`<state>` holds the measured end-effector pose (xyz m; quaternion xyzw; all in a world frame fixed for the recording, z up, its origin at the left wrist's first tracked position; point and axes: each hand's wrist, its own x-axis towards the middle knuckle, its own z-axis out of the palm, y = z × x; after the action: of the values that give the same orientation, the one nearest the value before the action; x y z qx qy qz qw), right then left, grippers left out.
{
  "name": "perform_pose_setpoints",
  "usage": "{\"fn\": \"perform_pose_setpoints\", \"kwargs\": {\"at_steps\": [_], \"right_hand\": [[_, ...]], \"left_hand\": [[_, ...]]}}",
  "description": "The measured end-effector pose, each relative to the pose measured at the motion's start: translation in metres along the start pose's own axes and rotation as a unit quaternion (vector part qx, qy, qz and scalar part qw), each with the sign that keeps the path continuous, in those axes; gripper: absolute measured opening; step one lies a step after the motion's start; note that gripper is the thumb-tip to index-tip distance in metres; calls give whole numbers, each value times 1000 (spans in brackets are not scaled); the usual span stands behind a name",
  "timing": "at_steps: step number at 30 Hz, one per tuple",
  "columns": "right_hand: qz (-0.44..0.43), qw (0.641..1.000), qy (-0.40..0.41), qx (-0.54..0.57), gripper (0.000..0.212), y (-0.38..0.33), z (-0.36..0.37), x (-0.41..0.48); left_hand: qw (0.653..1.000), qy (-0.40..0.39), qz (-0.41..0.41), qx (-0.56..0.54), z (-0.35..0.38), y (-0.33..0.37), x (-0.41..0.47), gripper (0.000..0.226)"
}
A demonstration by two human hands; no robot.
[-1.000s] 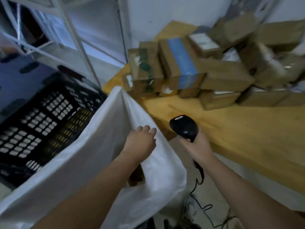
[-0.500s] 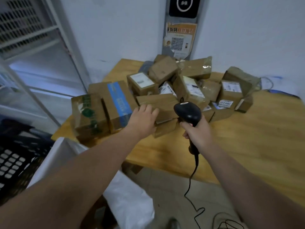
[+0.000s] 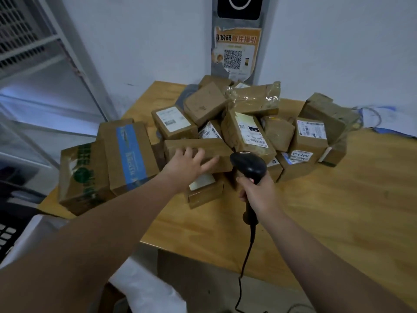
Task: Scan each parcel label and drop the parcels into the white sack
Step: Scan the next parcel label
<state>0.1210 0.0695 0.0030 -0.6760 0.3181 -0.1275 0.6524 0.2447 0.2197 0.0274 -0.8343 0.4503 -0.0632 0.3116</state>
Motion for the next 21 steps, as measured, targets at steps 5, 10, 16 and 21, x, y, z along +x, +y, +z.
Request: {"fn": "perform_pose_setpoints", "kwargs": {"at_steps": [5,10,16,21], "right_hand": [[-21,998,-3,67,23,-6,-15,3],[-36,984,-18,176,9,-25,-33,1],[-83,971,-53,216,14,-48,-45,-9],[-67,973,-44,217,13,-44,-56,-13]], "left_hand": [[973,136,-93,-163,-33,-46,-6,74],[694,209,-243,-645,-58,-61,-30,63],[393,159,-275,-863,-63,-18,-36,33],[328,142,-261,-897,-68,4,-36,19]]}}
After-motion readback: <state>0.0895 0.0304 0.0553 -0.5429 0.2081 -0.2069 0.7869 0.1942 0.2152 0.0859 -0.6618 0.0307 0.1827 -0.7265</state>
